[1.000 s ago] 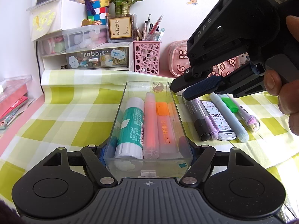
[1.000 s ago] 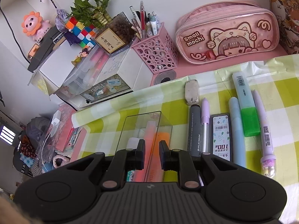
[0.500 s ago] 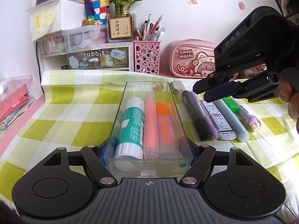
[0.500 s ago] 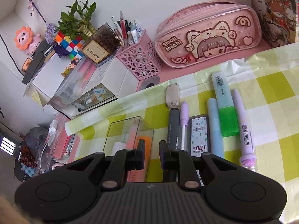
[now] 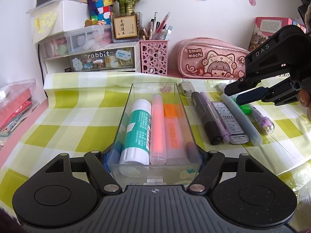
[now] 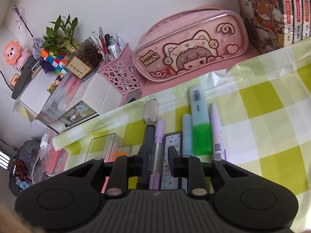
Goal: Organize stationery
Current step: 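Move the right tool over to the pale blue pen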
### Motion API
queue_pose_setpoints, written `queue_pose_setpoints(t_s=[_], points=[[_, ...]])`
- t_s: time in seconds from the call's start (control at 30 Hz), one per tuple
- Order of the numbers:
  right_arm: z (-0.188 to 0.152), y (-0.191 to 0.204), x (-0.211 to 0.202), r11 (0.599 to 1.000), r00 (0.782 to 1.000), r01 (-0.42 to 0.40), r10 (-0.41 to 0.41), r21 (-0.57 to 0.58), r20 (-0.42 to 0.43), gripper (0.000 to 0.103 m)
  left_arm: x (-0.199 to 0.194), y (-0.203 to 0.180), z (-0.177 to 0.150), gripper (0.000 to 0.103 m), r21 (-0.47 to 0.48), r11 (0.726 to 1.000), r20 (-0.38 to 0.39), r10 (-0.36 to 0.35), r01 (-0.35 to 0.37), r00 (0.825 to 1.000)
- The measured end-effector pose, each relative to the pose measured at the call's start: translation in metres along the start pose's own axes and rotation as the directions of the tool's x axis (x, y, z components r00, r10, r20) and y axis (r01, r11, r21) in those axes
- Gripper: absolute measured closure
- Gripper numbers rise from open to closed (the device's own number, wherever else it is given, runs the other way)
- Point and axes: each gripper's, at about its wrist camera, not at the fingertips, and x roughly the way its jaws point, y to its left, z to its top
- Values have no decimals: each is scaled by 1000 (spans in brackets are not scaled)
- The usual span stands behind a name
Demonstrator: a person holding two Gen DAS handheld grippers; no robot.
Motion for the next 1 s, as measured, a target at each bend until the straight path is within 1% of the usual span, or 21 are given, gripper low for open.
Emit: queue_pose_setpoints(t_s=[0.13,0.23,0.4,0.47,0.57,0.7,0.83,0.9,0.97,1.0], points=[[0,-7,-8,999,999,37,-36,-18,12,86,0,0,0,30,0,1000,0,0,0,1000],[-7,-10,-10,995,996,84,-84,-46,-2,86,0,1,0,30,0,1000,1,-3,3,1000],[-26,0,0,979,992,120,-126,-163,-26,86,-2,1,-2,30,4,1000,3,-11,11,1000],[-29,6,1,967,988,148,-152,-208,-2,86,-2,1,-2,30,3,1000,3,-12,12,1000],[-30,10,2,956,984,175,-179,-236,4,86,-1,1,-2,30,-1,1000,-5,-14,14,1000],[-34,11,2,950,982,186,-185,-249,29,86,0,1,-1,30,-4,1000,-15,-13,13,1000],[-41,16,3,933,977,213,-203,-289,64,86,2,1,-1,30,-6,1000,-24,-13,13,1000],[-43,16,2,931,976,216,-203,-294,73,86,2,1,-1,30,-11,1000,-33,-12,12,999],[-43,13,2,936,978,208,-194,-284,75,88,3,2,-1,30,-18,1000,-36,-11,11,999],[-43,12,1,939,978,205,-192,-276,76,93,3,2,-1,30,-21,1000,-37,-11,10,999]])
